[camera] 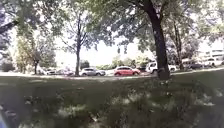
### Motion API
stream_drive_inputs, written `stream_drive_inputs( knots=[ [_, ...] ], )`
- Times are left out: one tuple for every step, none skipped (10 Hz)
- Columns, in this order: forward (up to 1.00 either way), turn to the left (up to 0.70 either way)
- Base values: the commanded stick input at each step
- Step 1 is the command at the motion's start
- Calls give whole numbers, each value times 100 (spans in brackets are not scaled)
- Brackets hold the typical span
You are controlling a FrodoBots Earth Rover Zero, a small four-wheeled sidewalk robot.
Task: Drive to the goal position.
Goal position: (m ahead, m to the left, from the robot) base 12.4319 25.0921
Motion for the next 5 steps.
stream_drive_inputs(
  knots=[
    [70,0],
    [70,0],
    [70,0],
    [70,0],
    [70,0]
  ],
)
